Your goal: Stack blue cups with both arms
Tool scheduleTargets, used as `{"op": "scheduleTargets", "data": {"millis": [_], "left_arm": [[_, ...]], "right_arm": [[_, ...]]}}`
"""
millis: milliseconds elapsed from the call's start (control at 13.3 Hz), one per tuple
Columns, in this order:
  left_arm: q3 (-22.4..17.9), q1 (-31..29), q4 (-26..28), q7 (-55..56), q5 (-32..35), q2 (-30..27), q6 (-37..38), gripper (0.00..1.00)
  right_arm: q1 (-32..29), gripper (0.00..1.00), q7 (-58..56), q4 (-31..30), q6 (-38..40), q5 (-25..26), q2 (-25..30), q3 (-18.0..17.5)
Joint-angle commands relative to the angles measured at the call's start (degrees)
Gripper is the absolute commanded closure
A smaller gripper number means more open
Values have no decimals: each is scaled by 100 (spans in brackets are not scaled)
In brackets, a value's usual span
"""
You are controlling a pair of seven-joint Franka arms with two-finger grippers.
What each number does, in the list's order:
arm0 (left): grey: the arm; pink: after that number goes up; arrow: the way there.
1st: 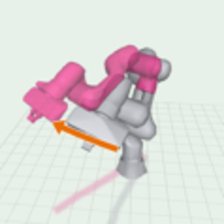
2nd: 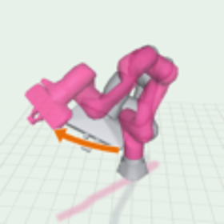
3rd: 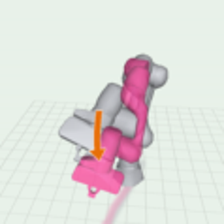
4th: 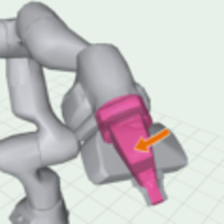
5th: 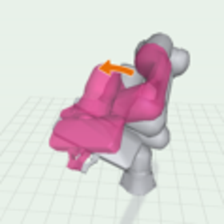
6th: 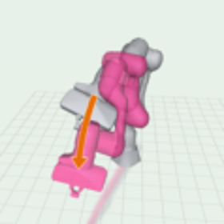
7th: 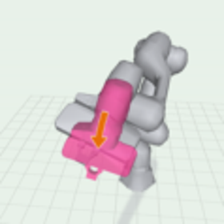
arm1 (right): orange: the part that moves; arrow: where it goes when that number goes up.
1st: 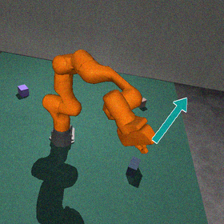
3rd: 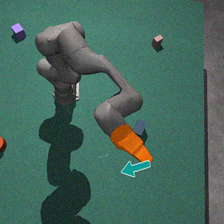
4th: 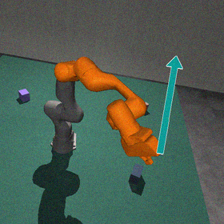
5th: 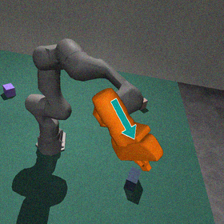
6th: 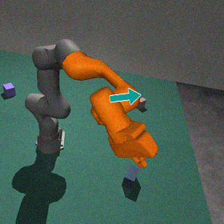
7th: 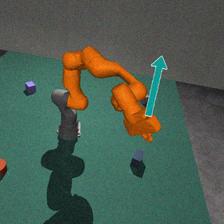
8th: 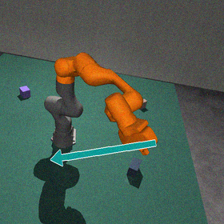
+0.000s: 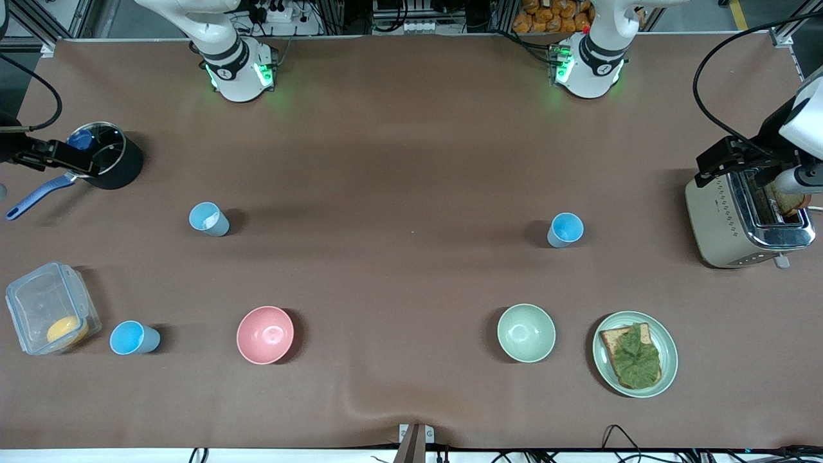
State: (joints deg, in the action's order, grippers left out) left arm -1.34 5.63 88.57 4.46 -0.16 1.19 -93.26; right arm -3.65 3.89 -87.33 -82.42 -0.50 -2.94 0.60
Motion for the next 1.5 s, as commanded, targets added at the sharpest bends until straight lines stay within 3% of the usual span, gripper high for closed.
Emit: {"op": "scheduleTargets", "data": {"millis": [0, 1427], "left_arm": [[20, -44, -17, -121, 77, -14, 27, 0], [20, -18, -33, -7, 86, 12, 27, 0]], "right_arm": [[22, 0, -38, -73, 6, -73, 92, 45], [31, 0, -38, -82, 24, -73, 92, 45]]}}
